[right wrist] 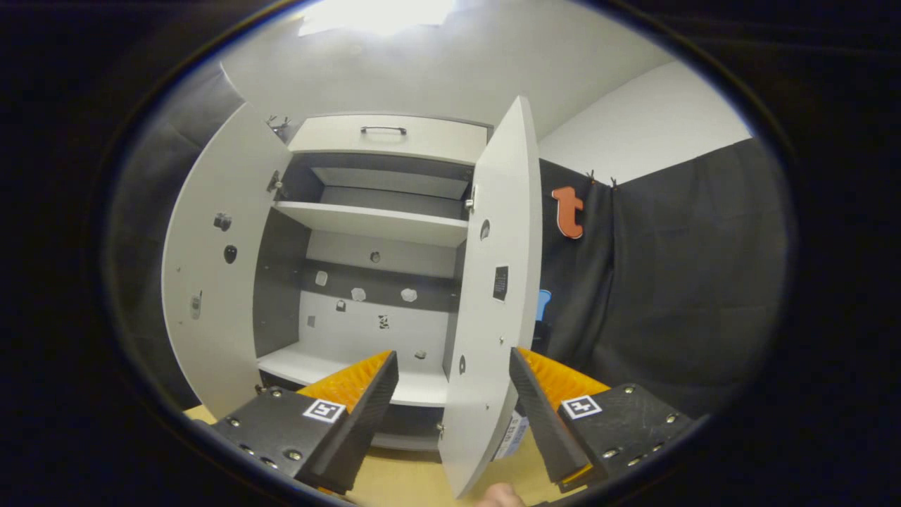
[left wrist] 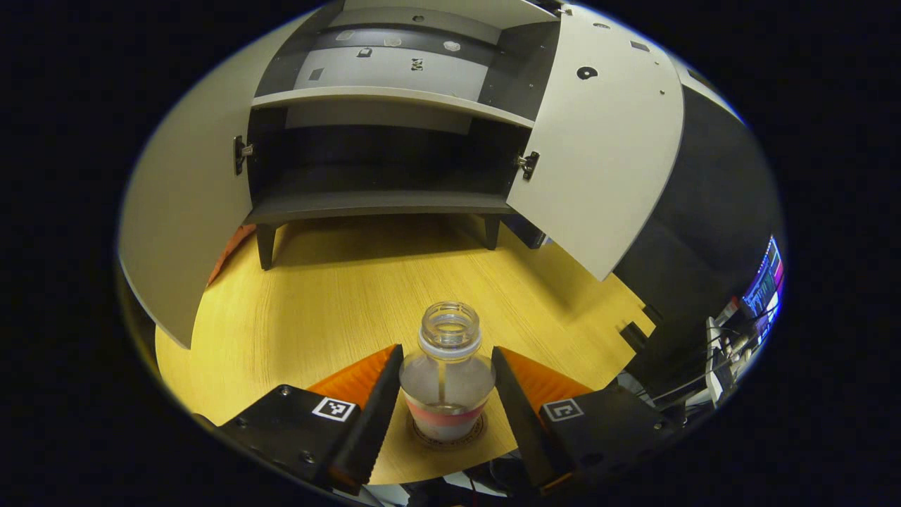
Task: Grasp the bottle in the cabinet with the left hand and place it on the coaster, then close the right door with the right hand and the left door with the left hand.
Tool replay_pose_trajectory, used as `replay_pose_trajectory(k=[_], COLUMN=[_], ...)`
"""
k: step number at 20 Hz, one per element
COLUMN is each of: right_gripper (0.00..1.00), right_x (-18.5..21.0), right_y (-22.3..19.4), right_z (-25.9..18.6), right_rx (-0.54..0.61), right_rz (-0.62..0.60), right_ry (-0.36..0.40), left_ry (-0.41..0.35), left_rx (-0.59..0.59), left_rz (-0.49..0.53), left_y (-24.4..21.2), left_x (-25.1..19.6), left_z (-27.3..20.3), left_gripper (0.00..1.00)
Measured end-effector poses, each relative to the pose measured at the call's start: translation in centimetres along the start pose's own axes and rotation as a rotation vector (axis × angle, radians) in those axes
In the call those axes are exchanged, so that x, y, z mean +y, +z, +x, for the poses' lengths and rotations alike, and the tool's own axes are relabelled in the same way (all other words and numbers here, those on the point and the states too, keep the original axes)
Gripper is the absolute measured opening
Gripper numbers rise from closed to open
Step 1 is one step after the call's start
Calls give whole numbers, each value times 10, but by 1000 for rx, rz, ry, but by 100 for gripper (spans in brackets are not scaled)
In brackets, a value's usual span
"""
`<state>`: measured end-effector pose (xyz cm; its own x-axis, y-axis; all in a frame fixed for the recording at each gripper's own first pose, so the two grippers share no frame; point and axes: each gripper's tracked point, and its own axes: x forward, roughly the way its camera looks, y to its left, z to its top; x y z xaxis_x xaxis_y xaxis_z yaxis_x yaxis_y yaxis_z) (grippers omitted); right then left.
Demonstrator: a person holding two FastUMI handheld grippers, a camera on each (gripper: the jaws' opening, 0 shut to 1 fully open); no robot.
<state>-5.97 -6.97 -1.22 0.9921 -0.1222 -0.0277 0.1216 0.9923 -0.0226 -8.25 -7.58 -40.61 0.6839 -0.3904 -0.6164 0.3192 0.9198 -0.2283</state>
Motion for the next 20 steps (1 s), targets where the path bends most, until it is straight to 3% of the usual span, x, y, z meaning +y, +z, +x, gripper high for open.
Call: replay_pose_trajectory(k=[13,17,18,20], right_gripper=[96,96,96,94], right_x=[16,20,21,22], right_y=[-6,-8,-7,-6], right_z=[6,9,8,8], right_rx=[8,10,11,5], right_rz=[1,-2,-2,0], right_ry=[47,57,59,59], left_ry=[-17,-23,-27,-39], left_rx=[64,50,37,26], left_rz=[37,57,64,78], left_y=[-15,-9,-4,3], left_x=[-11,-15,-17,-22], left_z=[-15,-19,-21,-25], left_gripper=[86,82,87,81])
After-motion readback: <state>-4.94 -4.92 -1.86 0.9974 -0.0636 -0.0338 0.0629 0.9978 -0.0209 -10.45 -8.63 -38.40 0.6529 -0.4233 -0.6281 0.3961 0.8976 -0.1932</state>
